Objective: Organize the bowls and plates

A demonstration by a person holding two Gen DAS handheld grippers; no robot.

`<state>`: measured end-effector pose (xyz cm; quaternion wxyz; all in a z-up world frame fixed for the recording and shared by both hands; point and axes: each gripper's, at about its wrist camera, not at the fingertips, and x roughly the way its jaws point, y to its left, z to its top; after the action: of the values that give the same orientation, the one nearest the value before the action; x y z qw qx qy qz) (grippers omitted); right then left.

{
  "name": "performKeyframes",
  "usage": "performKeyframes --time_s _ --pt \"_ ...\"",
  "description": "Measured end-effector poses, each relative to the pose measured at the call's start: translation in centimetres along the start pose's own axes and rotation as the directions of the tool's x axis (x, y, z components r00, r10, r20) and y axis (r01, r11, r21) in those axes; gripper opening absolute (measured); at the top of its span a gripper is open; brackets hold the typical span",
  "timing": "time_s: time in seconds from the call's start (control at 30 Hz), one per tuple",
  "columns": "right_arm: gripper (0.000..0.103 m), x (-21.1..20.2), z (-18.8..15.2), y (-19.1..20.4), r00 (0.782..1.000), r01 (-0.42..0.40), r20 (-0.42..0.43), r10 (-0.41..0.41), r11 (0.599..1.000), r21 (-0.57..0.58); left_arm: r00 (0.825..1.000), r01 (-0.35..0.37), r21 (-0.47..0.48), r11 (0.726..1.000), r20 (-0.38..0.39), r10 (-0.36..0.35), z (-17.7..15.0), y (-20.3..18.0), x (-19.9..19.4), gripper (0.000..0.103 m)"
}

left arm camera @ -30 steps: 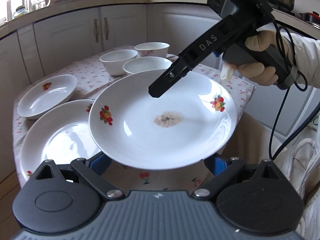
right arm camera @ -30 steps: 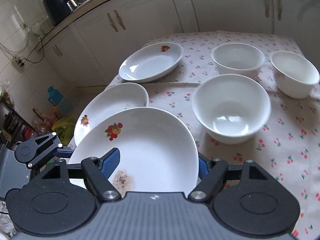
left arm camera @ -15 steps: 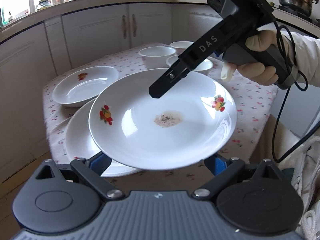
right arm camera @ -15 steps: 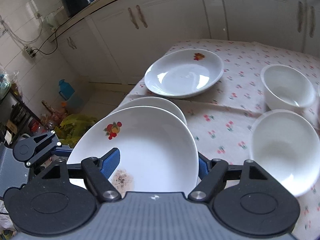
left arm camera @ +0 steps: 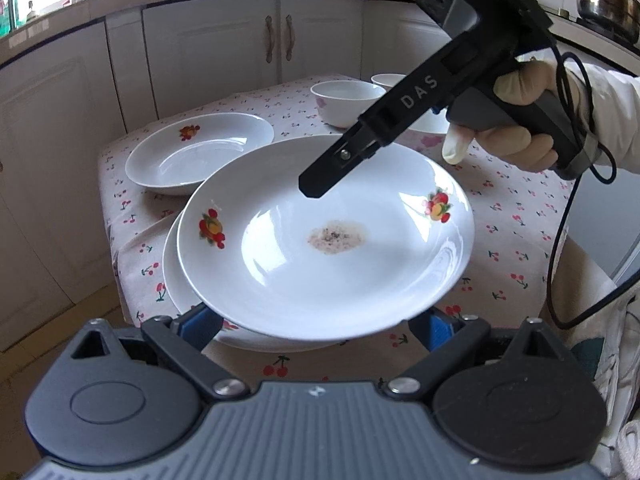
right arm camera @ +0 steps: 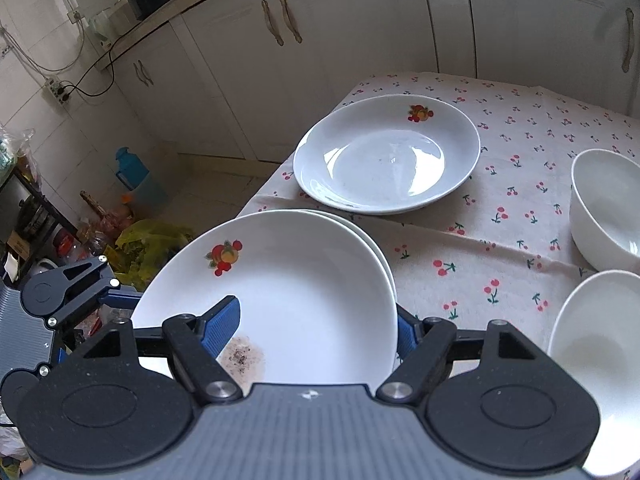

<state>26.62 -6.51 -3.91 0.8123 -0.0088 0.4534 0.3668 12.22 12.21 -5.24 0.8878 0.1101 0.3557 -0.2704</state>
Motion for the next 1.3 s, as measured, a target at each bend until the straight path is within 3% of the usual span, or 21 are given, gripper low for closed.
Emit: performKeyframes --time_s 0.6,0.93,1.3 --pt "0.082 0.3 0.6 0.3 0.999 0.029 -0.017 -0.029 1.000 0.003 0.999 0.041 -0.007 0.999 -0.034 -0.042 0.3 0.6 0.2 0.098" --pt "0.082 2.6 1.4 1.4 0.997 0.052 -0.060 -0.056 0.997 -0.062 0.998 -0.012 -0.016 1.000 -0.062 0.011 0.2 0.9 -0.2 0.098" --pt "0.086 3.6 1.6 1.4 0.997 0.018 -0.071 -0.022 0.998 -0.054 0.997 0.004 -0.065 0.998 -0.078 -0.009 0.1 2.0 0.1 0.099"
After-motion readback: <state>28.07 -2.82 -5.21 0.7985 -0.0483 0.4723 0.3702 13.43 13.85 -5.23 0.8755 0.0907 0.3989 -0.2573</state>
